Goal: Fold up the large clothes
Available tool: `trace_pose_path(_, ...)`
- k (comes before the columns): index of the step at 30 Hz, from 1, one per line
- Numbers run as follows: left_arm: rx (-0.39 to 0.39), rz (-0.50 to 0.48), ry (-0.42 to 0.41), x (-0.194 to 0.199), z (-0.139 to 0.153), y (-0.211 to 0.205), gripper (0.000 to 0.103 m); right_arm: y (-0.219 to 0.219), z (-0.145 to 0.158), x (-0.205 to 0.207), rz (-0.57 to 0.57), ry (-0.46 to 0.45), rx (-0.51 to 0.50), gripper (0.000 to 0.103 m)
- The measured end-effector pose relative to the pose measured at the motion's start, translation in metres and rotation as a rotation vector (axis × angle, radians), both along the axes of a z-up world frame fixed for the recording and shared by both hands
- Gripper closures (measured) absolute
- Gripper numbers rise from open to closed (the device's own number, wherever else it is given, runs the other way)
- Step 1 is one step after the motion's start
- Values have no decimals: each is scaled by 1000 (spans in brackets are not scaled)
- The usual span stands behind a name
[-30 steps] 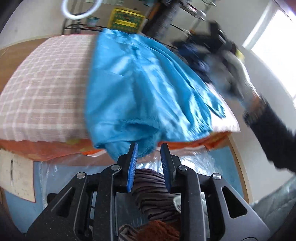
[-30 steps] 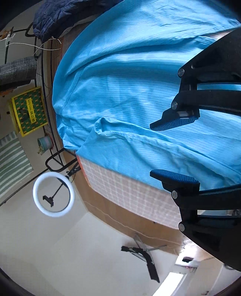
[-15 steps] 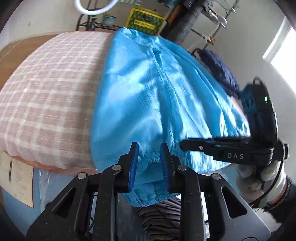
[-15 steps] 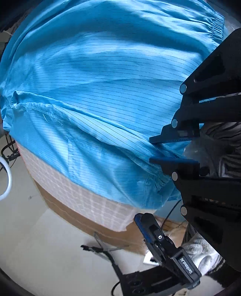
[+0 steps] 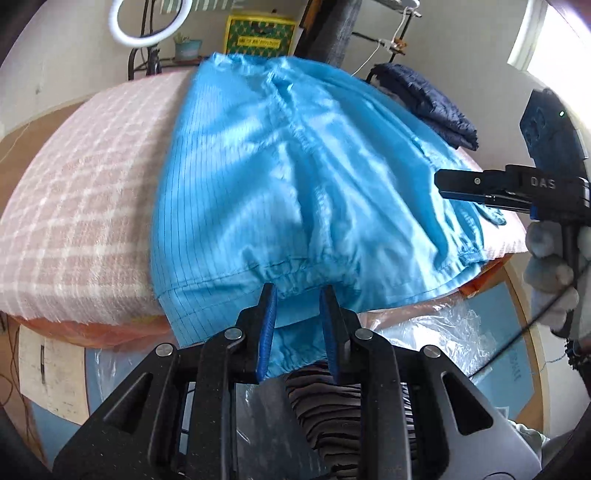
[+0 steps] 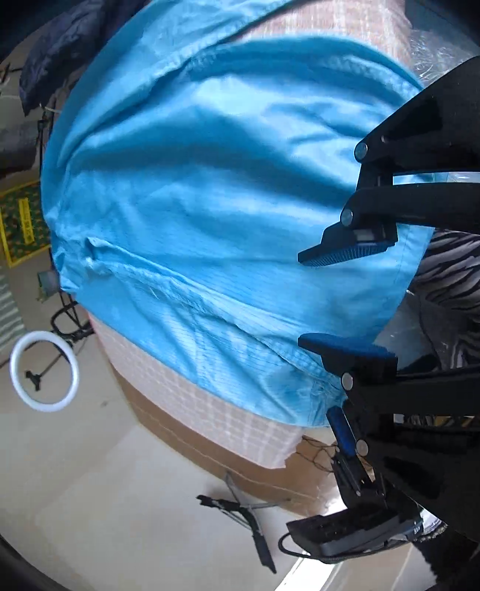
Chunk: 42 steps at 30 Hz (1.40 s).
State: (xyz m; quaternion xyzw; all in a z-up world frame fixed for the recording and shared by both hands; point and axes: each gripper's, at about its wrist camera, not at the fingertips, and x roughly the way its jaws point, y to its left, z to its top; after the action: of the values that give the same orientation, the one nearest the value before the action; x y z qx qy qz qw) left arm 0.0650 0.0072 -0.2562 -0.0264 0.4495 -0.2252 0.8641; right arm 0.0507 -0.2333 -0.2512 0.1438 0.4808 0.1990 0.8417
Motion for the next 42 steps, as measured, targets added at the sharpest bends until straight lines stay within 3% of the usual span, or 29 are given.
trace_pose_path(7,-65,-15,-19,-10,26,-14,78,-99,12,-15,-239,-37,-43,63)
trace_pose_path(9,-92,-14,-14,-11,31,-20,63,-124,14,-21,-312,-53,-87,52)
trace_pose_path(16,-117,-52,-53,-10,53,-47,63,-202,9,-37,-554,-71,-114,48)
trace_pose_path(19,-151,-58,-38,-3,55,-57,63,-239,3,-32,-631,-59,-194,48)
trace_pose_path(25,-173,-56,-19,9,55,-74,63,-290,-15,-18,-703,3,-227,48)
trace_pose_path(28,-168,-62,-17,14,55,-79,63,-303,-27,-8,-720,25,-175,48)
trace_pose_path(38,-179,-48,-16,21,56,-78,63,-296,-52,17,-685,59,-170,48)
trace_pose_path(40,-176,-46,-20,22,56,-78,63,-290,-51,19,-666,63,-199,61)
trace_pose_path(42,-170,-45,-24,23,56,-77,63,-288,-50,22,-641,69,-196,93)
